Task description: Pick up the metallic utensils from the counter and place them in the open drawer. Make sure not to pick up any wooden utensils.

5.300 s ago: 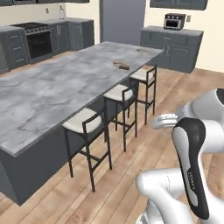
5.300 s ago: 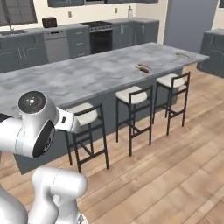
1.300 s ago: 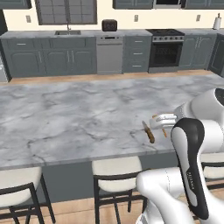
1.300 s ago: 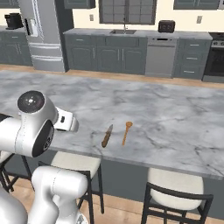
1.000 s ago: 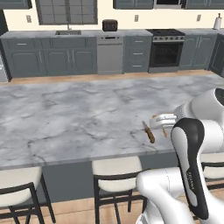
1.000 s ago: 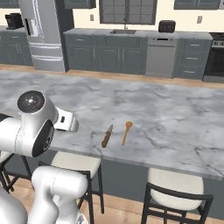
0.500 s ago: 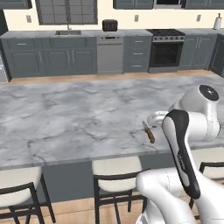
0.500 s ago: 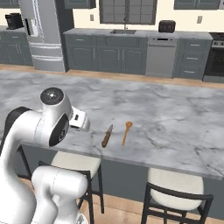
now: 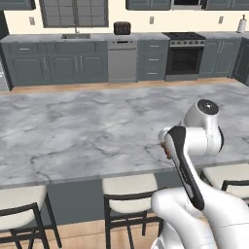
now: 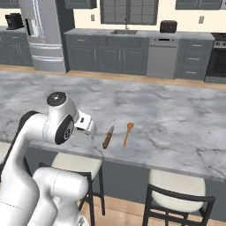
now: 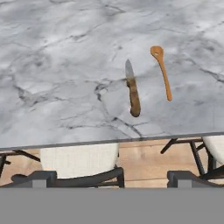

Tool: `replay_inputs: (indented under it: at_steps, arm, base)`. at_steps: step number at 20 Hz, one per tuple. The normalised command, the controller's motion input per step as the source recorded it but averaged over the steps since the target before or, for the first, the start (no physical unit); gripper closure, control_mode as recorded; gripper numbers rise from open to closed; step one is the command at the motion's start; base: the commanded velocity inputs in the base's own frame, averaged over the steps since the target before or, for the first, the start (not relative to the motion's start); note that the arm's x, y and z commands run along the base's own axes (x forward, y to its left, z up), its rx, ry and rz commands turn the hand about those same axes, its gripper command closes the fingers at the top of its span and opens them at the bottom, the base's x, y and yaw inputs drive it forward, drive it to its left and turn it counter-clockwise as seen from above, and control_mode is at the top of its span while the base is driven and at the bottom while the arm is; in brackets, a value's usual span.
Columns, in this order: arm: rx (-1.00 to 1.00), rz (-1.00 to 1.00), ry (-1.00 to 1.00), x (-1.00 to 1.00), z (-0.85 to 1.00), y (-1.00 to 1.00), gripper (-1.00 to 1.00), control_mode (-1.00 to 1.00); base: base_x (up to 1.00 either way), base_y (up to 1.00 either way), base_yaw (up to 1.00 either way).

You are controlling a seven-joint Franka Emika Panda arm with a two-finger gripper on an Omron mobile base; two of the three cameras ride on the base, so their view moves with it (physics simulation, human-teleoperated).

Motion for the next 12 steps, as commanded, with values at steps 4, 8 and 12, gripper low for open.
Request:
replay_inputs:
  at_steps: [4,8,12]
  arm:
    - [-0.07,-0.04,0.02,0.6,-0.54,-0.11,-1.0,-1.0]
    - [-0.07,-0.01,0.01,0.64,-0.49,-0.03,-1.0,-1.0]
    - [-0.01,0.0,0.06,0.54,-0.4,-0.3,-1.0,-1.0]
  base:
    - [0.0,0.0,0.0]
    - [0.0,0.0,0.0]
    - [0.0,0.0,0.0]
